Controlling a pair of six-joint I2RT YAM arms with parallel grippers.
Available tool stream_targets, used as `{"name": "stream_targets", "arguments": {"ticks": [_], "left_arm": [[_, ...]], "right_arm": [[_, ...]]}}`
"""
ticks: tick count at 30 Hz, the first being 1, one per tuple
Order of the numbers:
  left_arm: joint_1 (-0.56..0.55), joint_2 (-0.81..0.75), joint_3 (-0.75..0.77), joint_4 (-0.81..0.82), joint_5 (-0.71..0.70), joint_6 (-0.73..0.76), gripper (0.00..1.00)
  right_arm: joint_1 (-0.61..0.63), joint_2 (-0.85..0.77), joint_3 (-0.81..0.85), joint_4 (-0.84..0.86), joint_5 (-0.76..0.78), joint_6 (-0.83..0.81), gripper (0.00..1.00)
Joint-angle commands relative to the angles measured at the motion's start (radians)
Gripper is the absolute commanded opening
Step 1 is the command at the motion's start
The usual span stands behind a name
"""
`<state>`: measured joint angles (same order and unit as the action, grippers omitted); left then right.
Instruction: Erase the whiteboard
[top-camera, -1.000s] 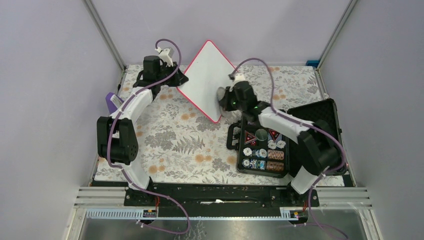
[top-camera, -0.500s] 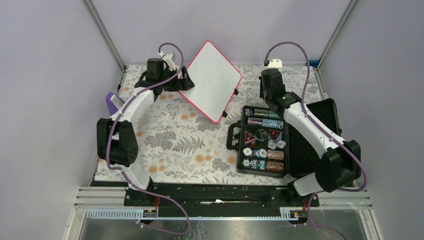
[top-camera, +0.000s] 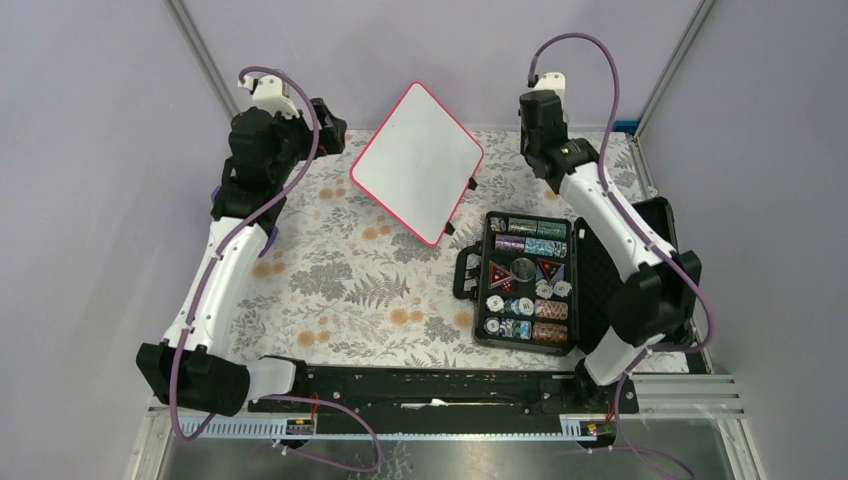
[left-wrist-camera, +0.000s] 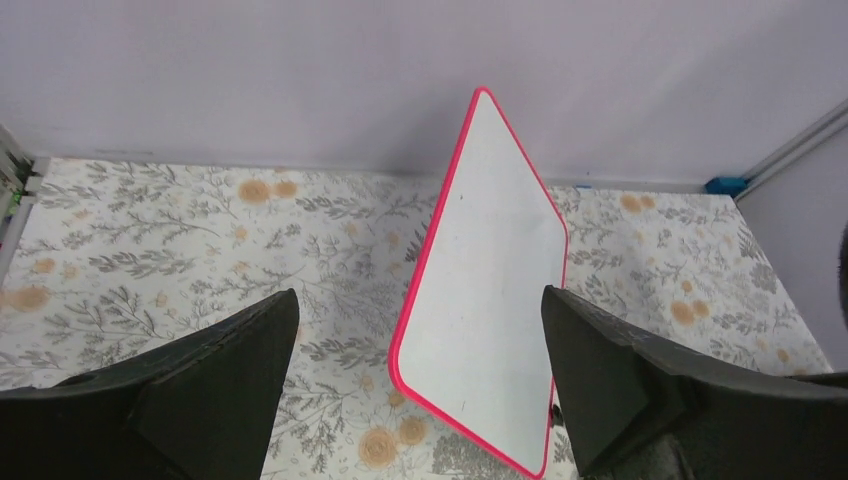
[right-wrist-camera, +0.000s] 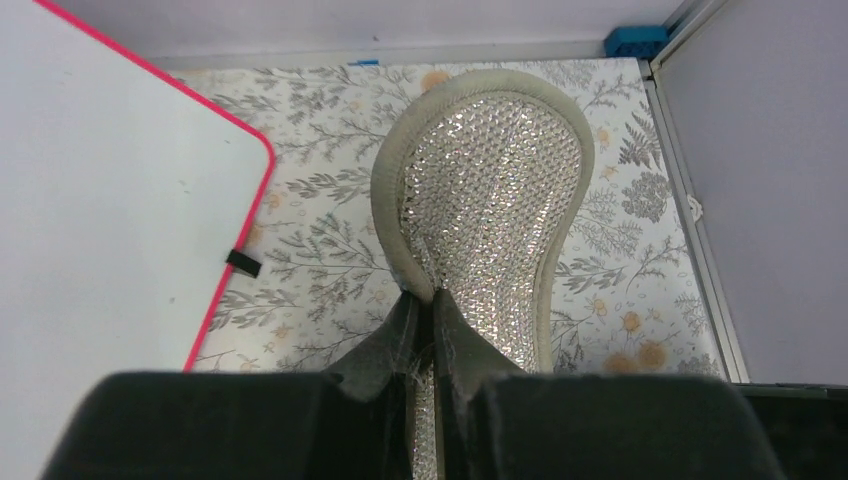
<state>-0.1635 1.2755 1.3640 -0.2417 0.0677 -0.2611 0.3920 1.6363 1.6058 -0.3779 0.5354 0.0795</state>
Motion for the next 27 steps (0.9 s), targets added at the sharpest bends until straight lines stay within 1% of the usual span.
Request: {"name": "stream_targets", "arguments": {"ticks": [1,5,6,7,9,10,11,13,15,17,21,24,26,27], "left_arm": [[-0.019,0.006,-0.018,0.041,-0.051,0.015,0.99],[-0.028,0.009,-0.018,0.041,-0.048,0.023,0.99],[-0.031,0.007,-0.019,0.041,-0.048,0.023,0.99],[-0.033,0.003,-0.019,0.041,-0.046,0.023,0.99],[-0.039,0.0,-0.019,0.041,-0.041,0.025,0.99],[-0.042,0.0,-0.019,0.041,-0.037,0.024,0.99],[-0.043,0.001,-0.018,0.041,-0.035,0.024,0.99],[-0.045,0.002,-0.017,0.041,-0.028,0.022,0.99],[-0.044,0.005,-0.014,0.041,-0.023,0.022,0.99],[-0.045,0.006,-0.015,0.041,-0.015,0.02,0.99],[-0.045,-0.001,-0.015,0.042,0.0,0.013,0.99],[-0.048,-0.007,-0.017,0.041,0.002,0.011,0.99],[-0.056,-0.008,-0.017,0.042,0.003,0.012,0.99],[-0.062,-0.008,-0.018,0.043,0.004,0.015,0.99]], "right_arm": [[-0.062,0.15,0.126,-0.059,0.045,-0.038,0.07],[-0.132,0.335,0.256,-0.143,0.034,-0.05,0.08],[-0.147,0.38,0.28,-0.157,0.028,-0.057,0.11],[-0.159,0.43,0.304,-0.176,0.015,-0.06,0.18],[-0.174,0.527,0.368,-0.242,-0.011,-0.065,0.41],[-0.176,0.568,0.406,-0.288,-0.015,-0.063,0.5],[-0.175,0.598,0.442,-0.333,-0.023,-0.056,0.54],[-0.173,0.609,0.461,-0.359,-0.029,-0.045,0.62],[-0.17,0.566,0.441,-0.348,-0.033,-0.033,0.69],[-0.159,0.501,0.416,-0.339,-0.047,-0.023,0.72],[-0.097,0.305,0.304,-0.32,-0.091,-0.015,0.78],[-0.036,0.128,0.145,-0.269,-0.141,0.014,0.81],[0.002,-0.005,0.006,-0.209,-0.212,0.039,0.85],[0.011,-0.079,-0.064,-0.178,-0.253,0.059,0.89]]}}
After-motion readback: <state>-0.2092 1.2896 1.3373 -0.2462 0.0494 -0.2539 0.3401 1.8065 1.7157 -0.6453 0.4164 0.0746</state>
